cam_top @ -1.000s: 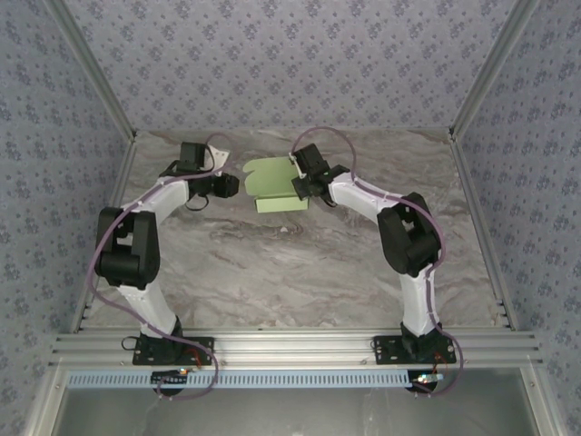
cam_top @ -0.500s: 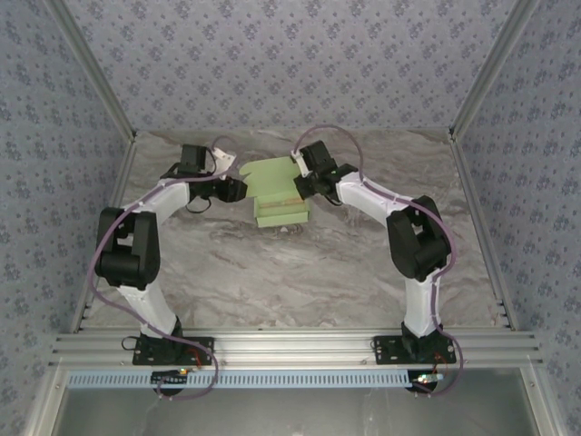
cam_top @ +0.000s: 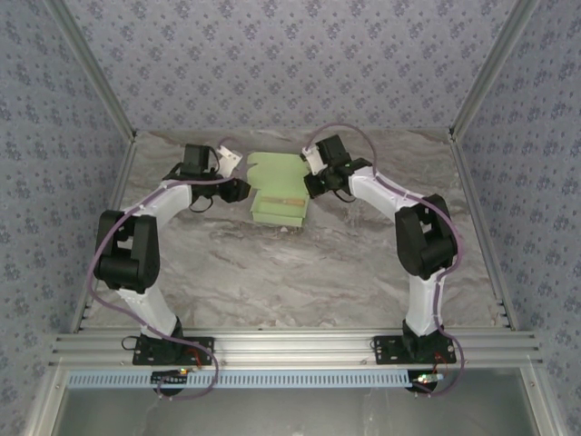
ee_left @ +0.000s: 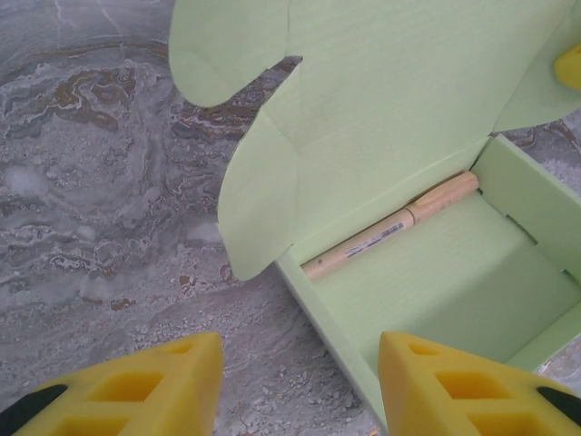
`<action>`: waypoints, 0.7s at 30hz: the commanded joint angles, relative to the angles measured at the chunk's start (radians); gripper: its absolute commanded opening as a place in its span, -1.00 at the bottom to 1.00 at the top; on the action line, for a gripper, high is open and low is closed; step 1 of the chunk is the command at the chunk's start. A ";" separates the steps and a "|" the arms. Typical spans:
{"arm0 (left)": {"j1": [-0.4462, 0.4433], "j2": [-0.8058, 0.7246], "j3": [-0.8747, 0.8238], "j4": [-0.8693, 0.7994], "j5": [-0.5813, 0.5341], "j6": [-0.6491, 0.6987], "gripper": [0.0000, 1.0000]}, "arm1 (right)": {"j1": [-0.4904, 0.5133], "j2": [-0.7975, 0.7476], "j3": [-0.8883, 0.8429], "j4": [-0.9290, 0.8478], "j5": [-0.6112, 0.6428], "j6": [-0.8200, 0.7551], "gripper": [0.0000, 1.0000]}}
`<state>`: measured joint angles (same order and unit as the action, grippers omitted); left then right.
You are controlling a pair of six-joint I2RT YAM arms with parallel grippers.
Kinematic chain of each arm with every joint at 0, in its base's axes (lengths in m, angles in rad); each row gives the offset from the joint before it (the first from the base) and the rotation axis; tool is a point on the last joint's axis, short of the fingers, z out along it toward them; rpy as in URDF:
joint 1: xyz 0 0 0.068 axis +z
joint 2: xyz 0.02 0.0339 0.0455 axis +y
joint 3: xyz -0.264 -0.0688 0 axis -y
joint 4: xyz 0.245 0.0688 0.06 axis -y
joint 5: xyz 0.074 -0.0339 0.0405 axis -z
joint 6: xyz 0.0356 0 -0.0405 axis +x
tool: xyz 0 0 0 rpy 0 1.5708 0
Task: Fold the paper box
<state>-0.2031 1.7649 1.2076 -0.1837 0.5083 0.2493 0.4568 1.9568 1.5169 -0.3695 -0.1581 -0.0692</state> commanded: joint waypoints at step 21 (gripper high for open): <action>-0.018 0.258 0.316 -0.156 0.109 0.209 0.05 | -0.073 -0.017 0.045 -0.078 -0.193 -0.094 -0.95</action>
<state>-0.2165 1.9980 1.4807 -0.2913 0.5880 0.4229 0.3927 1.9568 1.5295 -0.4244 -0.3225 -0.1436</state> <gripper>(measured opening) 0.529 0.066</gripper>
